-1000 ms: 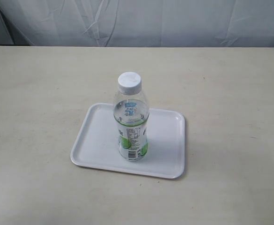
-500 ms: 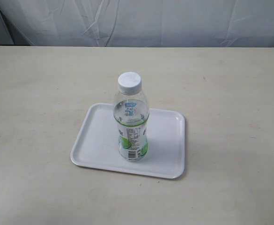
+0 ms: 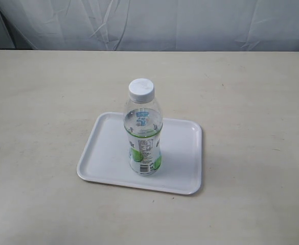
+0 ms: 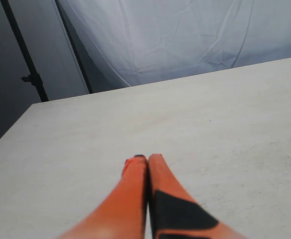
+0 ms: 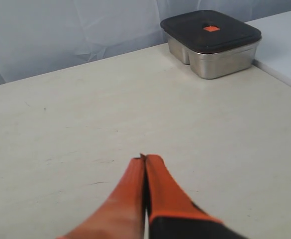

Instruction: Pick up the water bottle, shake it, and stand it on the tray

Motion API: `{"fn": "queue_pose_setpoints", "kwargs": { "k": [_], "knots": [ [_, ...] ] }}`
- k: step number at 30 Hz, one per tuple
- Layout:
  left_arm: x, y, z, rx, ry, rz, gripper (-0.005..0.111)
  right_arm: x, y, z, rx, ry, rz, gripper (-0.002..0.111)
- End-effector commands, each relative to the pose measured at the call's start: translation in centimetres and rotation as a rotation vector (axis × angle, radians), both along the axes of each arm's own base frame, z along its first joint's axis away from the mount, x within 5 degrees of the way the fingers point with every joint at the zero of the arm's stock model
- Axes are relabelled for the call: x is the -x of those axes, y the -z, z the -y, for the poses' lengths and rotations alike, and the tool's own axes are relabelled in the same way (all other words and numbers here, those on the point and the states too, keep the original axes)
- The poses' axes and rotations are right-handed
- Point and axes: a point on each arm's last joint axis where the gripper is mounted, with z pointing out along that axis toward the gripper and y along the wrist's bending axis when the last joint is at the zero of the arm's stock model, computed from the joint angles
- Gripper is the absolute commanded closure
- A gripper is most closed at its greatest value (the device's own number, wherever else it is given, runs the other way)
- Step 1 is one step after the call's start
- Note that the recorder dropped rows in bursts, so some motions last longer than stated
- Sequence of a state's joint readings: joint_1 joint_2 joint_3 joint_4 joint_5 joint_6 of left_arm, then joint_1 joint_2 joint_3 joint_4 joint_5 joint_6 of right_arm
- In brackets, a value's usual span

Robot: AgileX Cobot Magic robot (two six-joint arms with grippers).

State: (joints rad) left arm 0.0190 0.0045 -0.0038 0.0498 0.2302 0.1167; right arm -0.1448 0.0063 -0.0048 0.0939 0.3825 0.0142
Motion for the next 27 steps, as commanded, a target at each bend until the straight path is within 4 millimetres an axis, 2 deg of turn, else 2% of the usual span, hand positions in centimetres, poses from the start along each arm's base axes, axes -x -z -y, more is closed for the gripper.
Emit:
{"fn": "queue_pose_setpoints", "kwargs": {
  "k": [1,27],
  "knots": [
    [0.02,0.12,0.01,0.007,0.0,-0.001,0.106,-0.01,0.01,-0.03,-0.014,0.004,0.016,0.109],
    [0.02,0.12,0.01,0.007,0.0,-0.001,0.106,-0.03,-0.04,-0.05,-0.018,0.002,0.023,0.109]
  ]
}}
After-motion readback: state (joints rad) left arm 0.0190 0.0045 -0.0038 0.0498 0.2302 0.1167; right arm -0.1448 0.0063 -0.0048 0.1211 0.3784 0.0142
